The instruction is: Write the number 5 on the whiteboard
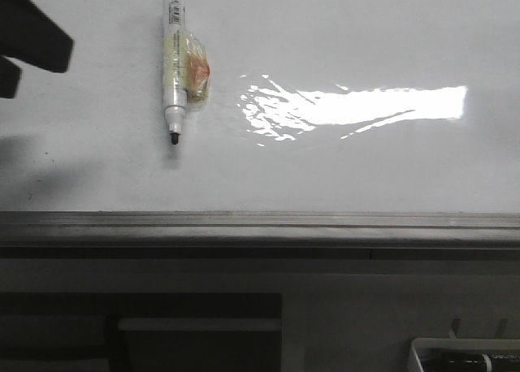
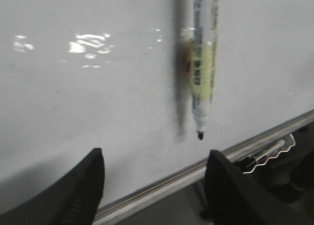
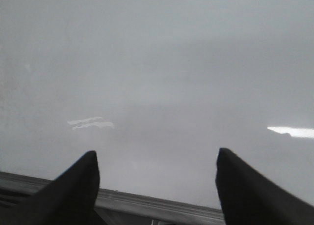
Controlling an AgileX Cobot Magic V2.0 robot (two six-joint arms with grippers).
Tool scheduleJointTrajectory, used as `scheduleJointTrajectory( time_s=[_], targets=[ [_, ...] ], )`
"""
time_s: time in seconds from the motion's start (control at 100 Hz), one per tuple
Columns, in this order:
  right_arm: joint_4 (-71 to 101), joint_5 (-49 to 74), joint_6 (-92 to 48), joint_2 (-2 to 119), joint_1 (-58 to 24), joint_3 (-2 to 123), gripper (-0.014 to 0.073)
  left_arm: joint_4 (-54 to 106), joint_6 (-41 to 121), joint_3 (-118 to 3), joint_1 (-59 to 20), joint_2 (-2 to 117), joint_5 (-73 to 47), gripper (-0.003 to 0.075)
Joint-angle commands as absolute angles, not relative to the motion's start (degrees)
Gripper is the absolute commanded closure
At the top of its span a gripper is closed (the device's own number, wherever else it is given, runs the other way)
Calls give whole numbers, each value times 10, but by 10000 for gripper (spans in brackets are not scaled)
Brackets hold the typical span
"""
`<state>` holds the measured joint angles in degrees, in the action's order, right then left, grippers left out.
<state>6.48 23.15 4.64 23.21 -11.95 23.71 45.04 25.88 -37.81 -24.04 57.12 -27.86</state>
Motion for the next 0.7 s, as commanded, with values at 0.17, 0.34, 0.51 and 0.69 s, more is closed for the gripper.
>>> scheduleJointTrajectory(
  time_s=[0.17, 0.34, 0.51, 0.69],
  targets=[
    [61, 165, 38, 262, -125, 259, 141, 506, 262, -407, -359, 635, -126, 321],
    [61, 159, 38, 269, -125, 259, 141, 506, 262, -407, -386, 685, -84, 321],
    [61, 159, 38, 269, -125, 259, 141, 523, 262, -407, -386, 717, -36, 321],
    [61, 159, 38, 269, -125, 259, 141, 531, 262, -407, -386, 742, -17, 322]
  ],
)
